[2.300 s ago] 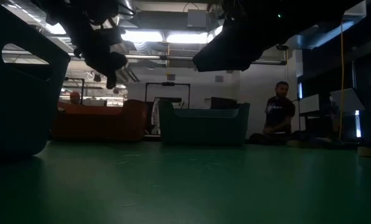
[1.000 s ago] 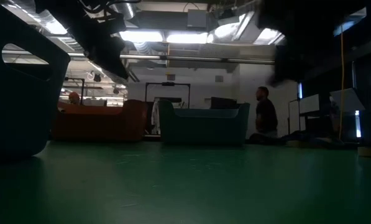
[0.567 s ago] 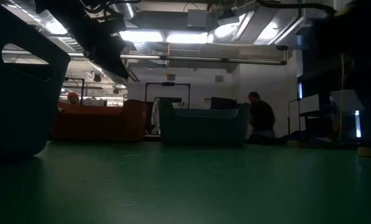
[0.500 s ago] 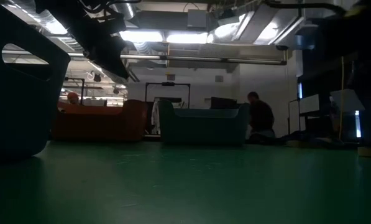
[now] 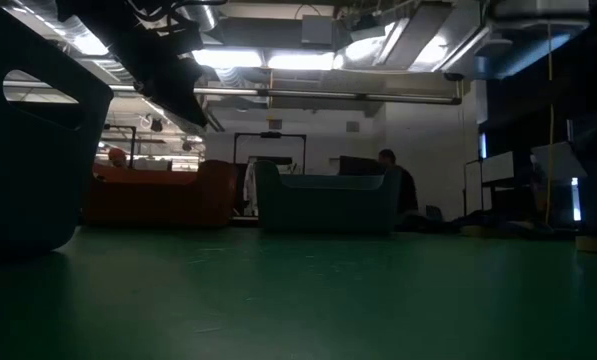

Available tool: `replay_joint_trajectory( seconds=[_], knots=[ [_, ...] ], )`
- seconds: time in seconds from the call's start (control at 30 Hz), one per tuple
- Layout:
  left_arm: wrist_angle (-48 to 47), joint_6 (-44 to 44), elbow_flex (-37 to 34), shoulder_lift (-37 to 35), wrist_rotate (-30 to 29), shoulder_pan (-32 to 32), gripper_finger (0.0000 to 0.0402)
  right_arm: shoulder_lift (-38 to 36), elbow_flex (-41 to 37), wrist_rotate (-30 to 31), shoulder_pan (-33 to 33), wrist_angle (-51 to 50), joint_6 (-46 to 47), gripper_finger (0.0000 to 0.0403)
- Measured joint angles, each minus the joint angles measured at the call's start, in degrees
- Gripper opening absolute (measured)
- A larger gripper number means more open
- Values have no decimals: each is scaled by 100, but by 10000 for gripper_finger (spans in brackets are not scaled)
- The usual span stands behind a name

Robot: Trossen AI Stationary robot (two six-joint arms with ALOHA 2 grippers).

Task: Sort rubber bands into baskets
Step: Put the small black rubber band into the orange bin

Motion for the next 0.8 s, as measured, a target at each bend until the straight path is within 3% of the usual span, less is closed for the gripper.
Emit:
replay_joint_trajectory(
  seconds=[0.13, 0.4, 0.6, 0.8],
  knots=[
    [-4, 0, 0, 0, -2, 0, 143, 275, 0, 32, -18, 27, -82, 168],
    [-7, 0, 0, 0, 0, 0, 143, 350, 114, 151, -18, 155, -336, 12],
    [88, 163, 0, 0, 155, 0, 143, 348, 744, 596, -183, 128, -767, 26],
    [538, 466, 0, 0, 1171, -76, 143, 343, 1390, 1696, -541, 337, -1703, 7]
  ],
)
